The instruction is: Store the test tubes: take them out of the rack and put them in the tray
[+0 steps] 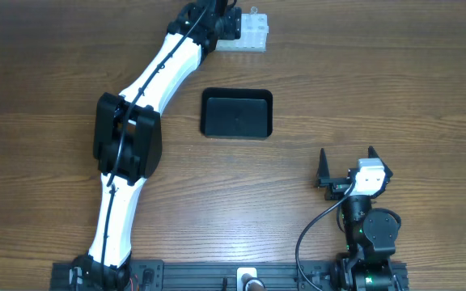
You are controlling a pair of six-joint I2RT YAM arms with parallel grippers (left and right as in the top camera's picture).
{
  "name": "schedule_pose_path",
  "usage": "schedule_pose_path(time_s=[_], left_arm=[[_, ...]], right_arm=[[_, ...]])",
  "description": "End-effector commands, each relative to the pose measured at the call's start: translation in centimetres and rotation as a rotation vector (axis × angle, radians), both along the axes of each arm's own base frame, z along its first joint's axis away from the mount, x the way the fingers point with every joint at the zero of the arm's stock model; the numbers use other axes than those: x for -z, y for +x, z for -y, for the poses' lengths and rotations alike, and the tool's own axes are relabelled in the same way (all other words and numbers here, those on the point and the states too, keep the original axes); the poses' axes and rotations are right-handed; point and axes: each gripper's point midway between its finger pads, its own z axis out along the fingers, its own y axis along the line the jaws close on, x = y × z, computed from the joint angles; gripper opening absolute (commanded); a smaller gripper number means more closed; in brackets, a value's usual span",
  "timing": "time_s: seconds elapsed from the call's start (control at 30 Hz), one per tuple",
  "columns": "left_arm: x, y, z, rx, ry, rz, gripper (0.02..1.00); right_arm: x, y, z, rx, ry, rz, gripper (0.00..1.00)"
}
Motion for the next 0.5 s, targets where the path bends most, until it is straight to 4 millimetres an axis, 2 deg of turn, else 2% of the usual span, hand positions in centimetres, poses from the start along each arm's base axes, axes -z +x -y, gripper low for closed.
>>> schedule_pose_path(time_s=[0.03, 0.13, 0.3, 0.5], left_arm=[[-0.42, 0.41, 0.24, -0.005, -0.003, 0.017, 0.728], [-0.41, 0.38, 0.3, -0.004, -0.003, 0.016, 0.623], [-0.4, 0.33, 0.43, -0.002, -0.004, 0.016, 0.514], [-0.43, 0.16, 0.87, 0.005, -0.004, 0.016, 0.334]], right_arm=[[0.12, -0.02, 0.04, -0.001, 0.003, 0.001, 0.993], [0.12, -0.02, 0.04, -0.001, 0.003, 0.001, 0.993], [0.12, -0.02, 0.04, -0.001, 0.003, 0.001, 0.991], [0.12, -0.02, 0.04, -0.001, 0.003, 0.001, 0.991]])
